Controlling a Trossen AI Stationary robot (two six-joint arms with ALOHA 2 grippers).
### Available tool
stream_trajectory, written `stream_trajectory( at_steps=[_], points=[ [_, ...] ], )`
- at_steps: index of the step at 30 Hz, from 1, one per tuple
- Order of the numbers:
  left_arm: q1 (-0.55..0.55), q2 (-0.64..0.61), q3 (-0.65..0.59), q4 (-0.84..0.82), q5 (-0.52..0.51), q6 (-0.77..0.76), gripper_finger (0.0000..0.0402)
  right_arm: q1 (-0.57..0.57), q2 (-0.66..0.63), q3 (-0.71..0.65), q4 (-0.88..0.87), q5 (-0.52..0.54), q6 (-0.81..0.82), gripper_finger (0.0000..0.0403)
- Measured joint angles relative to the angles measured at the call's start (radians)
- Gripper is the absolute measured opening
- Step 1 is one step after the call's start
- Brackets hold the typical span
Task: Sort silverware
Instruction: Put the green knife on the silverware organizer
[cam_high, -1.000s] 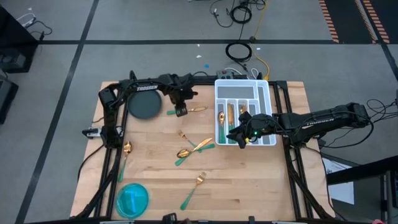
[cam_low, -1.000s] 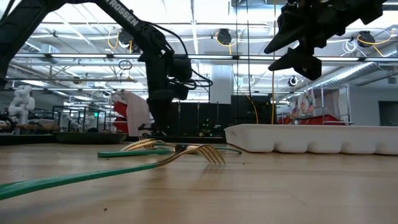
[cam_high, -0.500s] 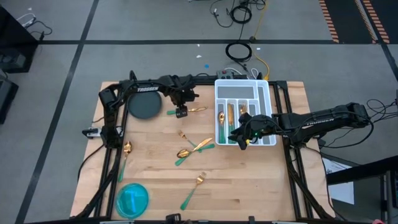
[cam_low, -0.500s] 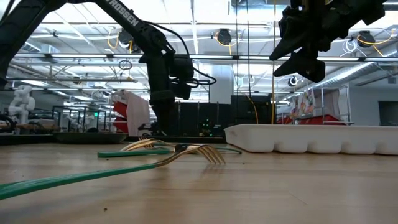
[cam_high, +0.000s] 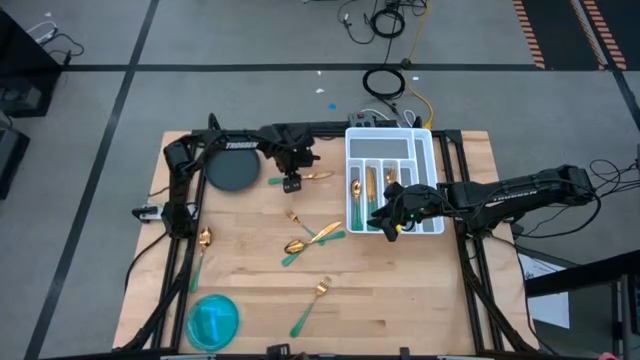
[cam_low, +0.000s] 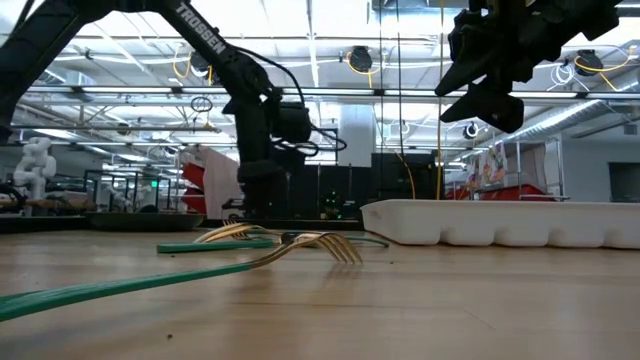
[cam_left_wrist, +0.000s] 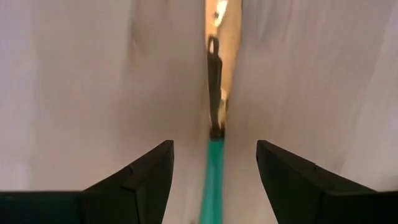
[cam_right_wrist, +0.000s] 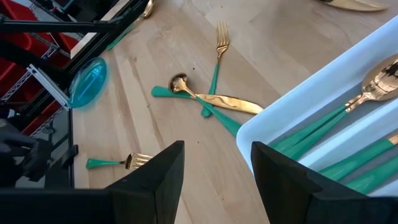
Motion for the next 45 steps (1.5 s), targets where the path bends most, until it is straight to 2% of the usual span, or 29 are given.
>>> stream_trajectory(
  at_steps=[10,13,18,20,29,45],
  points=[
    [-0.004,-0.007,-0.116,0.112,-0.019,0.006,0.0225,0.000,0.000,0.000,0.000,0.001,-0.008,0.0178],
    [-0.007,-0.007,-0.132,0.125,-0.035,0.019,0.0180,0.000,0.000,0.000,0.000,0.001,-0.008,0.0178],
    [-0.007,-0.007,-0.147,0.134,-0.054,0.066,0.0050,0.000,0.000,0.000,0.008,0.001,-0.008,0.0178],
    [-0.007,-0.007,-0.152,0.136,-0.052,0.085,0.0020,0.000,0.000,0.000,0.009,0.001,-0.005,0.0178],
    [-0.021,-0.018,-0.153,0.105,-0.066,0.086,0.0017,0.000,0.000,0.000,0.014,0.001,0.004,0.0178],
    [-0.021,-0.154,-0.159,-0.005,-0.072,0.025,0.0001,0.000,0.000,0.000,0.017,0.008,0.009,0.0178]
  ],
)
